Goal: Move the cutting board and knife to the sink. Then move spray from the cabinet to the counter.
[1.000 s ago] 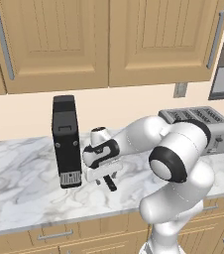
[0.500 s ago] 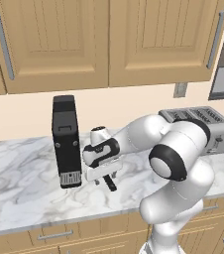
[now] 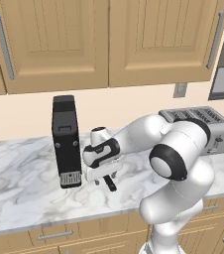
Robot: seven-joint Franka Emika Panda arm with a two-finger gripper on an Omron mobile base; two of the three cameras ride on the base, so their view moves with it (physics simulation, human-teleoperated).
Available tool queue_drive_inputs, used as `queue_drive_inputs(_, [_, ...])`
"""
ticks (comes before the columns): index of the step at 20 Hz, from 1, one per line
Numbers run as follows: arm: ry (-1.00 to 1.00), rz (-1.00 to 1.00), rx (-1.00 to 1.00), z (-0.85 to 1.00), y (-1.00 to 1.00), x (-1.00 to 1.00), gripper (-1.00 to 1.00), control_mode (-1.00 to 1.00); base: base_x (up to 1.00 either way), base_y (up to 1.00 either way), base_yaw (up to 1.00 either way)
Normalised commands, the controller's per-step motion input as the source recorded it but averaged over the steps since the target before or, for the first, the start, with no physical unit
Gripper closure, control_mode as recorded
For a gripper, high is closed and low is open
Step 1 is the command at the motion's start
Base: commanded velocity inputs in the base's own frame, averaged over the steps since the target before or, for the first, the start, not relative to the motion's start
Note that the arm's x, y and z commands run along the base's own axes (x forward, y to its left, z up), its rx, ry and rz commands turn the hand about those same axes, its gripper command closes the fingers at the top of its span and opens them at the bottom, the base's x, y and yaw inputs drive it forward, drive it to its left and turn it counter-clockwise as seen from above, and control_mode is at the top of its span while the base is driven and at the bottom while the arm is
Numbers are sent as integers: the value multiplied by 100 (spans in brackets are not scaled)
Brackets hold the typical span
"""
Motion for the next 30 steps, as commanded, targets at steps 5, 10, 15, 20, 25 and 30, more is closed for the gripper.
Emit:
queue_drive_inputs(5, [-3,0,0,-21,-7,0,-100,-100,0,0,0])
queue_drive_inputs(10, [0,0,0,-28,-4,0,-100,-100,0,0,0])
queue_drive_inputs(15, [0,0,2,-22,0,0,100,-100,0,0,0])
queue_drive_inputs(20, [0,0,2,-15,0,0,100,-100,0,0,0])
queue_drive_inputs(25, [0,0,1,-12,0,0,100,-100,0,0,0])
queue_drive_inputs(30, [1,0,0,-9,0,0,100,-100,0,0,0])
